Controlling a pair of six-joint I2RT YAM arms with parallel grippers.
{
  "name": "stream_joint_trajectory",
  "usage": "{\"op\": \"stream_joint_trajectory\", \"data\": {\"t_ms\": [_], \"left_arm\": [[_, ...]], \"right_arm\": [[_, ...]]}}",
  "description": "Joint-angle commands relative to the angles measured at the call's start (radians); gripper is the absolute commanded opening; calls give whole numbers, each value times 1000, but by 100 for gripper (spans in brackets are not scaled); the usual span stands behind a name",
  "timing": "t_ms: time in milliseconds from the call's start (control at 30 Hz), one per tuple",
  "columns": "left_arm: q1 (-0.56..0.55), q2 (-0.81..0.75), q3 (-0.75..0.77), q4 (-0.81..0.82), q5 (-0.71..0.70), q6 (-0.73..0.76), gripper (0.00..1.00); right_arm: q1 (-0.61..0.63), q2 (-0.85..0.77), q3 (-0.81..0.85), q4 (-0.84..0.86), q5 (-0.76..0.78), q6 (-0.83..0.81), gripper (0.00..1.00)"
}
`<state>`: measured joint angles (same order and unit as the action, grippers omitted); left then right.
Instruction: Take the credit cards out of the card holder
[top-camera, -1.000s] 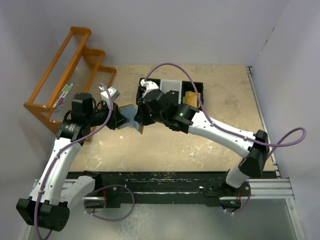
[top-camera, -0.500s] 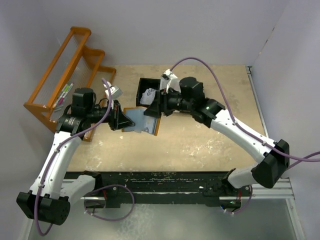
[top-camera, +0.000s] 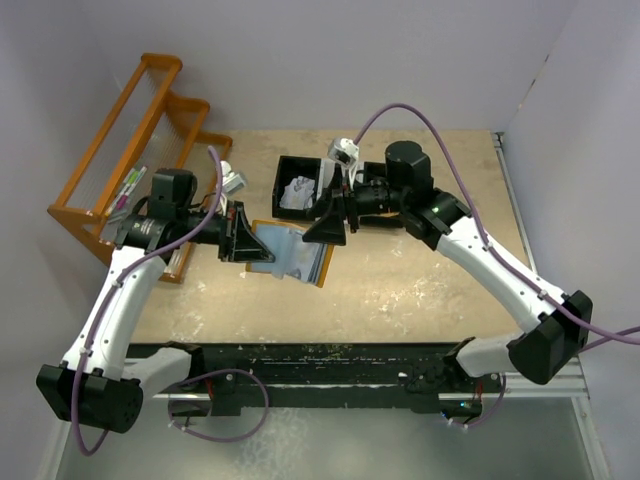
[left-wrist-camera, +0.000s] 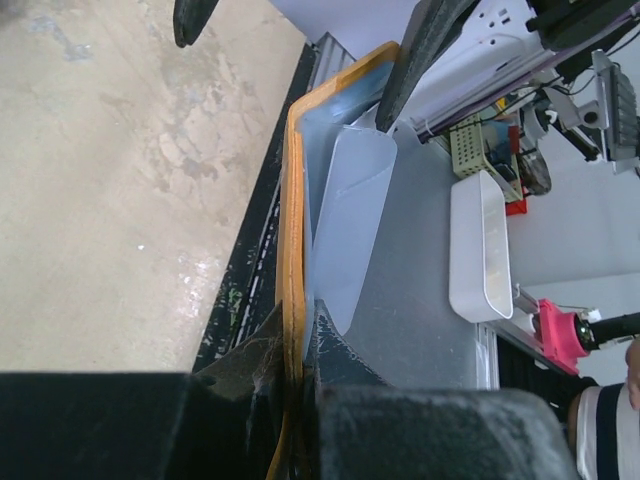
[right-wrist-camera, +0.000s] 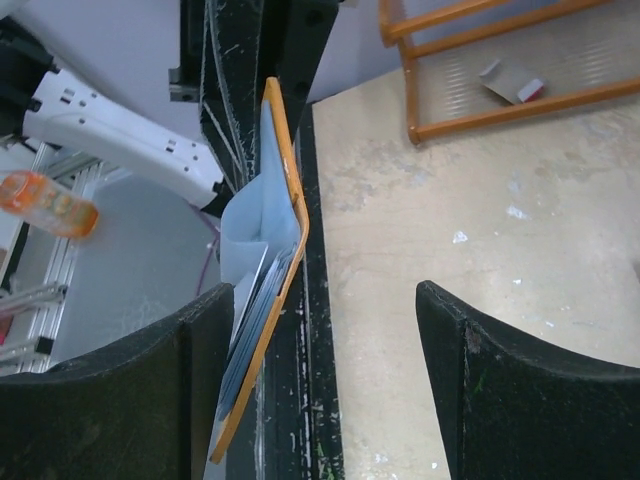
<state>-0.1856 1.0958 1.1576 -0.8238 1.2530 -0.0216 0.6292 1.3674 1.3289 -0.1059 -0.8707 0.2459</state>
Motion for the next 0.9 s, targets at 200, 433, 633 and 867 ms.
{"op": "stream_joint_trajectory", "data": {"t_ms": [200,433,633,867], "left_arm": [[0,7,71,-22,89,44,0],[0,19,71,-100,78,127,0],[0,20,81,-122,98,146,0],[0,27,82,-133,132,149,0]], "right_arm": [[-3,10,75,-56,-93,-59,78],[-26,20,203,7,-78,28,93],[-22,38,238,60,-172,40,100],[40,87,244,-42,-159,-68,99]]}}
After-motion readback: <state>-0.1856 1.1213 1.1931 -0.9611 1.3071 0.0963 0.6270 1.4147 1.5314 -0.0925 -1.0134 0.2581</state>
